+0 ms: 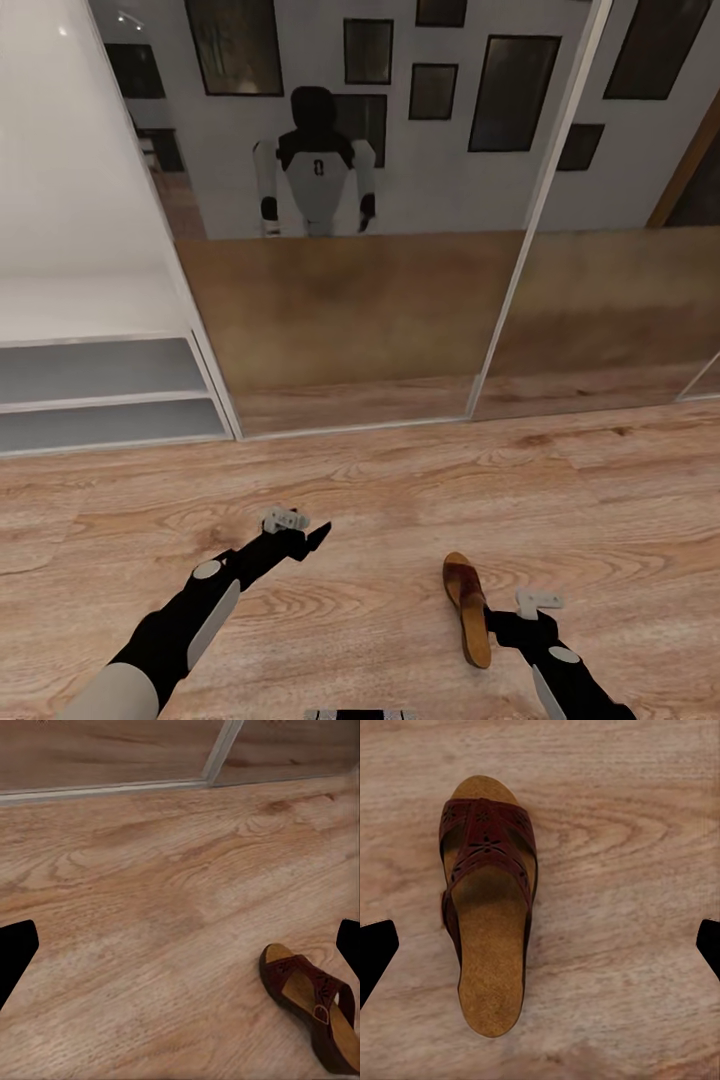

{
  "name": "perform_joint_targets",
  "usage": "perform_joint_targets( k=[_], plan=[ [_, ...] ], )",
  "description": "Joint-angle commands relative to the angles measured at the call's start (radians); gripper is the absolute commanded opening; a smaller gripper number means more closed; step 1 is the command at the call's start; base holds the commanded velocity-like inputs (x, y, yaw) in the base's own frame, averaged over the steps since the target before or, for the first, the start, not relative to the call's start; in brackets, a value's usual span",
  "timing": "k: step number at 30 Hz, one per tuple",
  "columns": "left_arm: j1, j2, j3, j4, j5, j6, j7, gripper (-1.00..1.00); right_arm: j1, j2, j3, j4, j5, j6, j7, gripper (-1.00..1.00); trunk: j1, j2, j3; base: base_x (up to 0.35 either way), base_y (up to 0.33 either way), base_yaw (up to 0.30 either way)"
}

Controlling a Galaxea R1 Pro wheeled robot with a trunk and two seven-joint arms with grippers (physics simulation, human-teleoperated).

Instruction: Pick up the two gym shoes and the two sandals from the corridor floor and place them onto the hallstand (shoe rack) in the corridor, making sure they are on the rack and not on the floor. Arrange them so the two gym shoes are next to each other and the two sandals are next to each other.

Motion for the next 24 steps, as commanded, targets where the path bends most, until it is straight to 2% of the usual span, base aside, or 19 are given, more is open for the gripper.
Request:
perform_joint_targets(
  k=[1, 16, 24],
  plan=[
    [0.000, 0.002, -0.004, -0.005, 0.007, -0.002, 0.000, 1.00, 0.000, 0.001, -0.007, 0.000, 0.010, 0.000, 0.005, 1.00, 0.004, -0.008, -0.005, 0.000, 0.000, 0.000],
    [0.003, 0.003, -0.003, -0.024, 0.007, 0.001, 0.003, 1.00, 0.000, 0.001, -0.007, 0.000, 0.011, 0.000, 0.003, 1.00, 0.061, -0.113, -0.076, 0.000, 0.000, 0.022],
    [0.003, 0.001, -0.008, -0.022, 0.006, 0.001, 0.005, 1.00, 0.000, 0.001, -0.007, 0.000, 0.010, 0.000, 0.003, 1.00, 0.065, -0.114, -0.119, 0.000, 0.000, 0.096]
  ],
)
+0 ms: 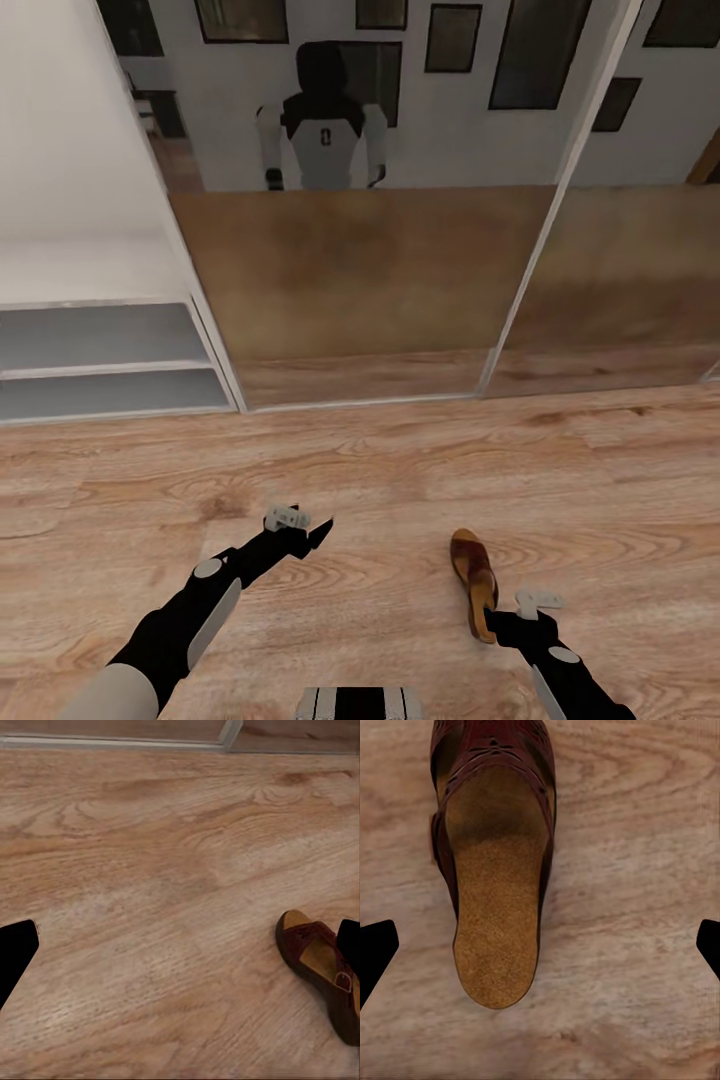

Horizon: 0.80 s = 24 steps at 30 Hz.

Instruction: Pick up the two gym shoes and the two sandals from the corridor floor and place them onto the hallstand (shoe rack) in the corridor, making sure they are on the rack and not on the floor. Arrange them so the two gym shoes are next to each other and the two sandals are next to each other.

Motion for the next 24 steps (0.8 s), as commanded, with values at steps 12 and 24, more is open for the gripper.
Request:
perform_joint_targets(
  k=[12, 24],
  plan=[
    [-0.001, 0.001, 0.000, 0.008, 0.013, -0.003, -0.002, 1.00, 0.000, 0.001, -0.007, -0.001, 0.009, 0.000, 0.005, 1.00, 0.005, -0.003, -0.064, 0.000, 0.000, 0.153],
    [-0.001, 0.001, 0.001, 0.010, 0.017, -0.003, -0.004, 1.00, 0.000, 0.001, -0.006, -0.005, 0.009, -0.004, 0.006, 1.00, 0.011, -0.006, -0.124, 0.000, 0.000, 0.125]
  ],
)
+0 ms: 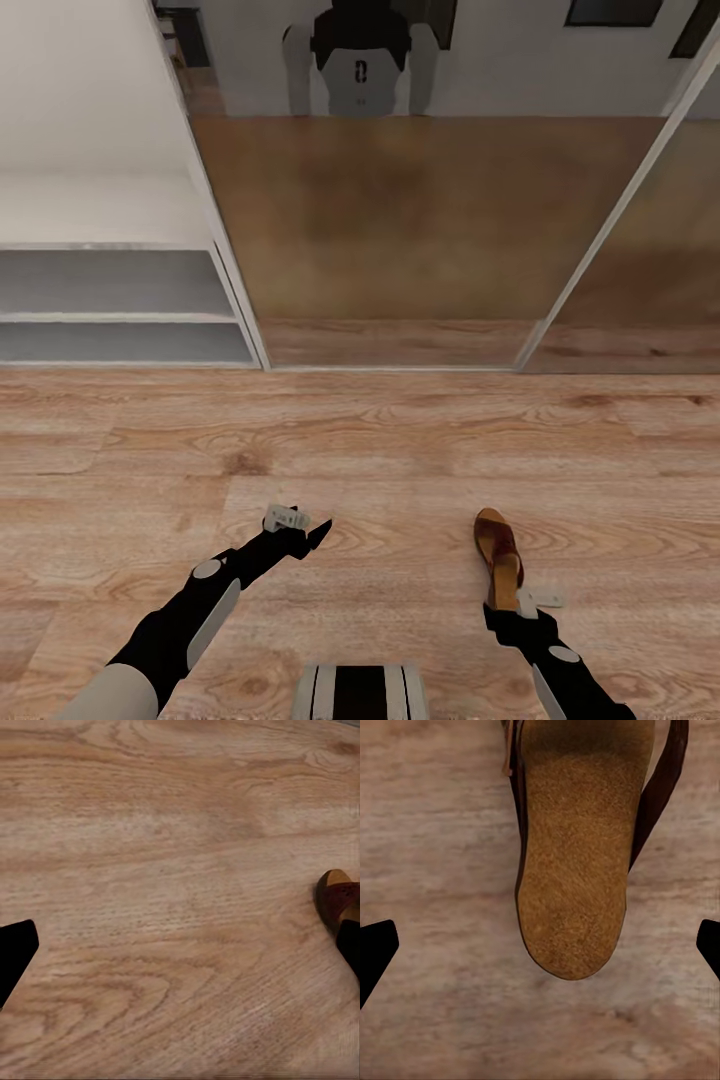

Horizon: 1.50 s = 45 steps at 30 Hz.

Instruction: Pick up the two gym shoes and the two sandals from the corridor floor and place them onto the hallstand (shoe rack) in the corridor, making sure they are on the rack and not on the floor. Arrange them so the two gym shoes are next to each other and the two sandals are next to each other.

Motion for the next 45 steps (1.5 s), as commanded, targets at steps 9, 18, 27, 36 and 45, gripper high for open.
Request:
perform_joint_targets(
  k=[9, 18, 27, 36, 45],
  plan=[
    [-0.001, 0.001, -0.004, 0.001, 0.009, -0.002, 0.002, 1.00, -0.001, 0.005, -0.005, -0.022, 0.011, -0.059, 0.004, 1.00, 0.004, -0.002, -0.036, 0.000, 0.000, 0.008],
    [-0.001, 0.001, -0.004, 0.000, 0.010, -0.002, 0.001, 1.00, -0.002, 0.005, -0.005, -0.053, 0.010, -0.084, 0.001, 1.00, 0.008, -0.004, -0.071, 0.000, 0.000, 0.000],
    [-0.001, 0.001, -0.005, -0.001, 0.010, -0.002, 0.002, 1.00, -0.002, 0.004, -0.004, -0.049, 0.012, -0.175, 0.003, 1.00, 0.012, -0.007, -0.106, 0.000, 0.000, 0.000],
    [-0.012, -0.001, -0.010, -0.016, 0.011, -0.001, 0.004, 1.00, -0.002, 0.004, -0.004, -0.055, 0.012, -0.185, 0.008, 1.00, 0.016, -0.009, -0.141, 0.000, 0.000, 0.000],
    [-0.035, -0.002, -0.009, -0.048, 0.013, 0.003, 0.006, 1.00, -0.002, 0.002, -0.006, -0.057, 0.012, -0.185, 0.009, 1.00, 0.018, -0.010, -0.156, 0.000, 0.000, 0.000]
  ],
)
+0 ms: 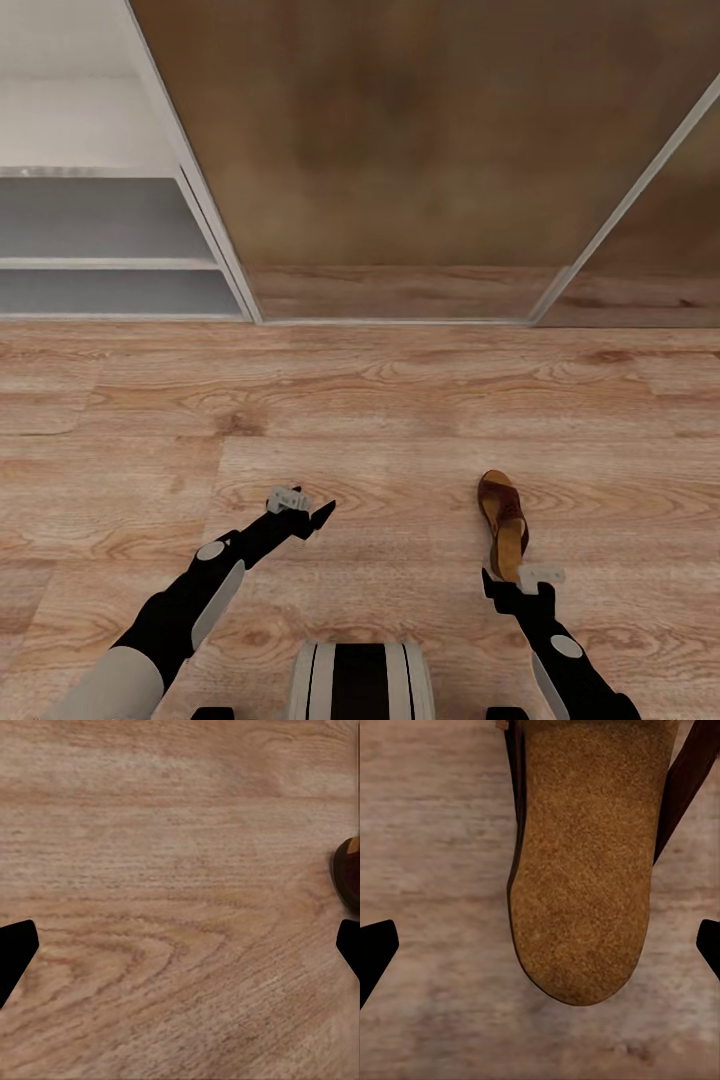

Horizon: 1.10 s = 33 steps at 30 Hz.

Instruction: Pick up the two gym shoes and the two sandals from the corridor floor and place them onto the hallstand (shoe rack) in the corridor, making sure they are on the rack and not on the floor. Arrange them so the two gym shoes are next to each other and the two sandals are next to each other.

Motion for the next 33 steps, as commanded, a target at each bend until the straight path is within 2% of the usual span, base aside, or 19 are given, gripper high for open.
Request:
perform_joint_targets(
  k=[1, 12, 21, 28, 33],
  plan=[
    [-0.003, 0.001, -0.004, -0.002, 0.007, -0.002, 0.000, 1.00, -0.001, 0.000, -0.007, 0.001, 0.010, -0.004, 0.005, 1.00, 0.000, 0.000, 0.000, 0.000, 0.000, 0.000],
    [-0.007, 0.001, -0.005, -0.020, 0.001, -0.001, 0.000, 1.00, -0.001, -0.003, -0.009, 0.000, 0.009, -0.004, 0.002, 1.00, 0.000, 0.000, 0.000, 0.000, 0.000, -0.006],
    [-0.002, 0.001, -0.006, -0.024, 0.001, -0.001, 0.000, 1.00, -0.001, -0.003, -0.010, 0.000, 0.009, -0.002, 0.002, 1.00, 0.000, 0.000, 0.000, 0.000, 0.000, -0.198],
    [-0.003, 0.001, -0.006, -0.024, 0.003, -0.001, 0.000, 1.00, -0.001, -0.003, -0.010, 0.000, 0.009, -0.004, 0.001, 1.00, 0.000, 0.000, 0.000, 0.000, 0.000, -0.051],
    [-0.003, 0.001, -0.006, -0.024, 0.005, -0.001, -0.001, 1.00, -0.001, -0.003, -0.010, 0.000, 0.009, -0.003, 0.001, 1.00, 0.002, -0.001, -0.020, 0.000, 0.000, -0.008]
  ],
)
